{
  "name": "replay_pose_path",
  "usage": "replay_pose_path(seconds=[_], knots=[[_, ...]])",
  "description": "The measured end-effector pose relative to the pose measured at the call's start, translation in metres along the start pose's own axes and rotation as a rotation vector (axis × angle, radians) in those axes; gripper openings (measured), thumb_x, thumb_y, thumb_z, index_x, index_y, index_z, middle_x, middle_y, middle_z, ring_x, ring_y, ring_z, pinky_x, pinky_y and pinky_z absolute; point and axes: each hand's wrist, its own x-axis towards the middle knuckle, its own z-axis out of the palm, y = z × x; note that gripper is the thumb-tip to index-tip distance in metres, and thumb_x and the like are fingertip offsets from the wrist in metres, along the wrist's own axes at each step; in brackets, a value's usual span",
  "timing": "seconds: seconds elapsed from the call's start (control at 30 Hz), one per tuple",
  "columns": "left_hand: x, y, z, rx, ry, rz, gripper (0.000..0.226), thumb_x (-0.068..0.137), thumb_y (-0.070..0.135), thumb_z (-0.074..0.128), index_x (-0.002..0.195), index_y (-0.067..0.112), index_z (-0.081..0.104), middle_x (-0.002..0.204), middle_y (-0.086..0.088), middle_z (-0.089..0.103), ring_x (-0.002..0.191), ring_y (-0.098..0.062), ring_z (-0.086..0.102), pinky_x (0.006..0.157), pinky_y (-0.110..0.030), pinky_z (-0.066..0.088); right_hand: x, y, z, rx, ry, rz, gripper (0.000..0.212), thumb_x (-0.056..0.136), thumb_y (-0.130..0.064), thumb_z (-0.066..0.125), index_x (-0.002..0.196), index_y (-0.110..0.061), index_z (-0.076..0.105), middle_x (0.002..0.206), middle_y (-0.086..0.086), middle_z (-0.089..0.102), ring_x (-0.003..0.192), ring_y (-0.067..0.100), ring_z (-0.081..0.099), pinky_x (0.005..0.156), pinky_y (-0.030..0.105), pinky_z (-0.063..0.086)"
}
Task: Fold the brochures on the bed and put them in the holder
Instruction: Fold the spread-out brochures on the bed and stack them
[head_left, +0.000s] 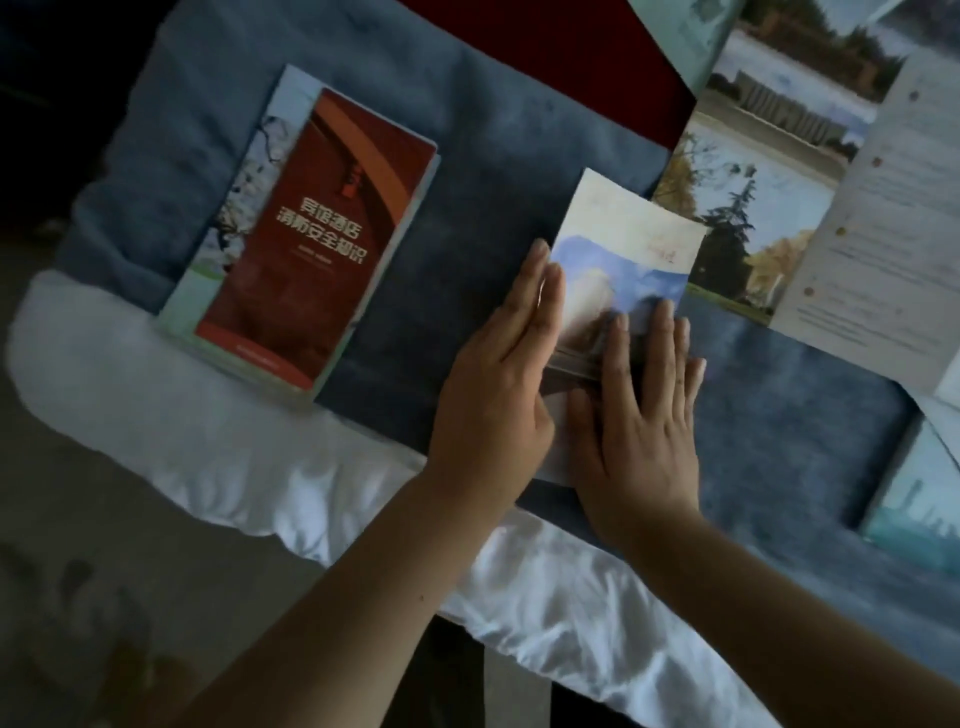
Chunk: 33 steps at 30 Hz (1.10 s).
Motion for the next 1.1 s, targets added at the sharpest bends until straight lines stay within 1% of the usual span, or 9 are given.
replay_pose_path(seconds=[0.17,0.33,0.43,0.63,0.7,0.8,0.93,1.03,1.1], knots=[[0.018,-0.036,-0.083,0.090,0.107,-0.030,0.069,0.082,-0.020,0.045,0.147,0.001,0.051,0.158,-0.010,0.044,0.145,-0.023,0.046,0.115,-0.026,0.040,0.019,-0.066,0.010,0.115,-0.075,-0.148,0.065,0.110,-0.032,0.039,0.164,-0.012,0.010,0.171,0.012,-0.010,0.158,0.028,-0.015,0.127,0.039,-0.010],[0.029,-0.080,-0.143,0.247,0.038,-0.075,0.057,0.094,0.000,0.038,0.150,0.002,0.047,0.161,-0.009,0.040,0.148,-0.031,0.041,0.115,-0.050,0.044,0.039,-0.134,0.033,0.107,-0.144,-0.229,0.072,0.109,-0.042,0.035,0.164,-0.011,0.001,0.171,0.005,-0.014,0.157,0.018,-0.020,0.125,0.032,-0.014],[0.032,-0.103,-0.162,0.273,0.038,-0.066,0.054,0.097,-0.002,0.042,0.152,0.001,0.044,0.162,-0.010,0.038,0.146,-0.030,0.043,0.112,-0.046,0.048,0.044,-0.161,0.042,0.085,-0.126,-0.228,0.073,0.107,-0.049,0.028,0.165,-0.011,0.004,0.172,0.006,-0.012,0.157,0.020,-0.019,0.127,0.037,-0.013],[0.027,-0.136,-0.176,0.268,0.040,-0.087,0.052,0.099,0.007,0.038,0.150,0.003,0.048,0.162,-0.011,0.038,0.147,-0.026,0.042,0.115,-0.037,0.045,0.050,-0.176,0.048,0.023,-0.142,-0.243,0.075,0.104,-0.051,0.035,0.165,-0.014,0.012,0.173,0.009,-0.003,0.159,0.025,-0.012,0.127,0.040,-0.013],[0.024,-0.139,-0.173,0.305,-0.016,-0.137,0.052,0.102,0.005,0.041,0.154,0.008,0.045,0.166,-0.009,0.032,0.152,-0.026,0.034,0.115,-0.042,0.044,0.051,-0.176,0.045,0.003,-0.154,-0.235,0.076,0.104,-0.052,0.034,0.165,-0.014,0.012,0.173,0.009,-0.003,0.159,0.024,-0.012,0.127,0.040,-0.012],[0.021,-0.137,-0.170,0.482,-0.144,-0.165,0.049,0.108,0.017,0.043,0.156,0.011,0.041,0.169,-0.010,0.024,0.157,-0.031,0.018,0.122,-0.049,0.028,0.052,-0.182,0.039,0.011,-0.192,-0.211,0.077,0.104,-0.051,0.039,0.165,-0.015,0.011,0.173,0.008,-0.005,0.158,0.022,-0.014,0.126,0.036,-0.014],[0.011,-0.127,-0.172,0.629,-0.365,-0.156,0.067,0.102,0.037,0.056,0.160,0.013,0.032,0.172,-0.006,0.014,0.158,-0.028,0.015,0.126,-0.044,0.015,0.068,-0.194,0.024,0.047,-0.245,-0.195,0.082,0.099,-0.045,0.059,0.163,-0.011,0.020,0.173,0.008,0.001,0.159,0.023,-0.007,0.123,0.034,-0.013],[0.013,-0.121,-0.176,0.595,-0.467,-0.204,0.077,0.101,0.043,0.055,0.164,0.017,0.018,0.173,-0.002,0.001,0.159,-0.022,0.008,0.123,-0.037,0.026,0.092,-0.198,0.014,-0.154,-0.369,-0.222,0.112,0.088,-0.056,0.070,0.164,-0.011,0.002,0.173,0.009,-0.004,0.159,0.021,-0.005,0.122,0.036,-0.009],[0.023,-0.123,-0.176,0.592,-0.543,-0.256,0.082,0.100,0.046,0.055,0.165,0.020,0.012,0.173,0.000,-0.005,0.160,-0.023,0.005,0.118,-0.042,0.038,0.104,-0.201,0.011,-0.262,-0.421,-0.207,0.127,0.080,-0.058,0.076,0.163,-0.012,-0.009,0.172,0.009,-0.009,0.159,0.022,-0.005,0.121,0.036,-0.009]])
